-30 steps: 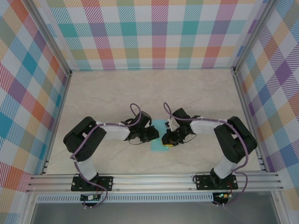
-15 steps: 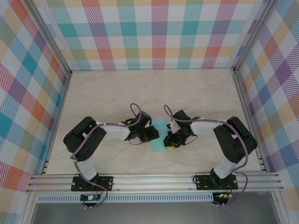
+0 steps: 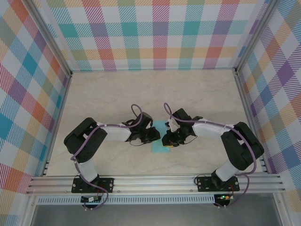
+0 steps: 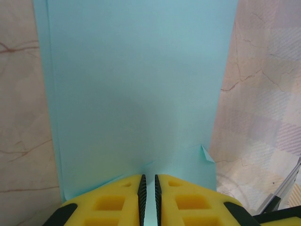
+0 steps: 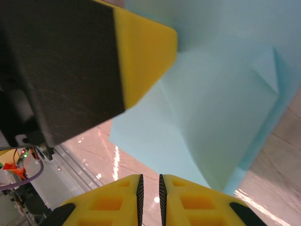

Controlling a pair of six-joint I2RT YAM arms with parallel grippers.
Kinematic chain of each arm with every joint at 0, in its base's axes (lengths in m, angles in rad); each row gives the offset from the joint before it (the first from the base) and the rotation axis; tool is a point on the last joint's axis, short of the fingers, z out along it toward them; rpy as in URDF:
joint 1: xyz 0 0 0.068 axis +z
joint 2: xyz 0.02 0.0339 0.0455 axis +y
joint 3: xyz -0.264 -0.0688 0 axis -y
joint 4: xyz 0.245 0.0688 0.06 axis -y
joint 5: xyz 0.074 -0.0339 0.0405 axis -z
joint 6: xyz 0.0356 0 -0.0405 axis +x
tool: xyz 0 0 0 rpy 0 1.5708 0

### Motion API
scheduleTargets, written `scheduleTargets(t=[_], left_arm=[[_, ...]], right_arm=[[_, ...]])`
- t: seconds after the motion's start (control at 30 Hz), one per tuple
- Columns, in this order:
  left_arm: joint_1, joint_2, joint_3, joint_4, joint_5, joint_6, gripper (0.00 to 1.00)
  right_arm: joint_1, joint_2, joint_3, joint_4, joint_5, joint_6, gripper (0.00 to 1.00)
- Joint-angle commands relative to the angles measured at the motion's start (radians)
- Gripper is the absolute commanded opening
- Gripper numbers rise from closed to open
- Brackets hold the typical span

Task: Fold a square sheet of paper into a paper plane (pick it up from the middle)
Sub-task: Fold the triangle a second time at the center of the table.

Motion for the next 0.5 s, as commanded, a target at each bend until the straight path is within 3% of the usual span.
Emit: scheduleTargets(t=[0.0, 0.27, 0.47], left_arm=[[-0.023, 0.037, -0.003, -0.071, -0.021, 0.019, 0.17], [-0.023, 0.031, -0.004, -0.077, -0.029, 0.023, 0.16], [-0.022, 0.036, -0.008, -0.08, -0.032, 0.028, 0.16]], right_arm=[[0.01, 0.061, 0.032, 0.03, -0.019, 0.024, 0.19], [0.008, 0.137, -0.029, -0.011, 0.088, 0.009, 0.19], [0.005, 0.077, -0.065, -0.009, 0.055, 0.012, 0.2]])
